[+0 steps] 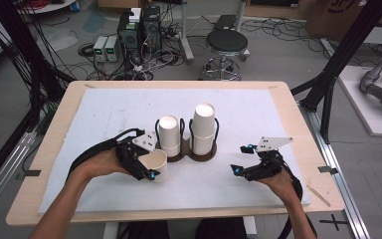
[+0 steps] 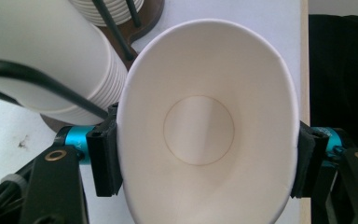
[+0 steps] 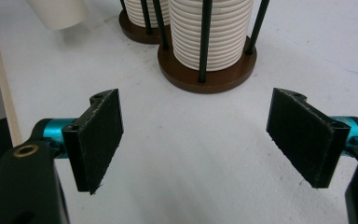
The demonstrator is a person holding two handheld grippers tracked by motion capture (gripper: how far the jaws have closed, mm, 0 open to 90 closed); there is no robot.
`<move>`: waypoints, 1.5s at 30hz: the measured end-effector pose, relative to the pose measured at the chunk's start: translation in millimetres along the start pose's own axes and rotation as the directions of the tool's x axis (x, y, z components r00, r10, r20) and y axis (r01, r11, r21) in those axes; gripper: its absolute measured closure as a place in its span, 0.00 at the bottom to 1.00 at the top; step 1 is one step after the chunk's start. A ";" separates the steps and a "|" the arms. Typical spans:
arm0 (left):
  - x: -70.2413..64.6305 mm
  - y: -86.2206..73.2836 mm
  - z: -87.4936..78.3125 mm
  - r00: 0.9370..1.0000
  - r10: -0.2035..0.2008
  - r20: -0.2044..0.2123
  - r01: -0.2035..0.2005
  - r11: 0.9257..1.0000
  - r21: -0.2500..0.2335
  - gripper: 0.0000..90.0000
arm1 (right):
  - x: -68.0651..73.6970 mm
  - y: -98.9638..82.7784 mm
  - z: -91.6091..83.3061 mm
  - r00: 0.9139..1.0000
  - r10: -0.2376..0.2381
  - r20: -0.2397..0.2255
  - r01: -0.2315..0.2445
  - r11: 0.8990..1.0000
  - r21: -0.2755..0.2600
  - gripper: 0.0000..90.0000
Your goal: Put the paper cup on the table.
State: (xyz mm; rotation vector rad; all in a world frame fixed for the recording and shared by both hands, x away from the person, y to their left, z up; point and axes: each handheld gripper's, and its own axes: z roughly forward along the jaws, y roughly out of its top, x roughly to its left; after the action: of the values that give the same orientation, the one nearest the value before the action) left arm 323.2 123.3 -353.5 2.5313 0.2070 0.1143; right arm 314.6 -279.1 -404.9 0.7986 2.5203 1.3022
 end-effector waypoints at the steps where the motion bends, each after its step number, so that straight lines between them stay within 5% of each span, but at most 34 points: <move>1: -0.1 1.7 1.7 1.000 0.004 0.001 -0.004 1.000 0.003 0.32 | -0.5 -0.1 0.3 1.000 -0.003 0.002 0.003 1.000 -0.001 0.21; 9: -3.1 14.1 18.2 0.999 0.020 0.028 -0.021 0.999 0.030 0.32 | -0.4 -1.6 2.0 1.000 0.002 -0.001 -0.002 1.000 0.011 0.21; 25: -9.8 21.6 36.7 0.998 0.059 0.020 -0.061 0.992 0.111 0.32 | -1.7 -4.0 2.2 1.000 0.006 -0.002 -0.006 1.000 0.012 0.21; 45: -11.3 23.1 38.9 0.998 0.067 0.013 -0.068 0.991 0.119 0.29 | -1.8 -4.3 1.7 1.000 0.007 -0.004 -0.007 1.000 0.008 0.21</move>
State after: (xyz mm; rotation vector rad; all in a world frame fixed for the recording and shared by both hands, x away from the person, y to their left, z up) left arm 319.8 80.9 -372.7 2.6583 0.1281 0.1206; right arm 315.2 -280.9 -409.5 0.8078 2.5298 1.2986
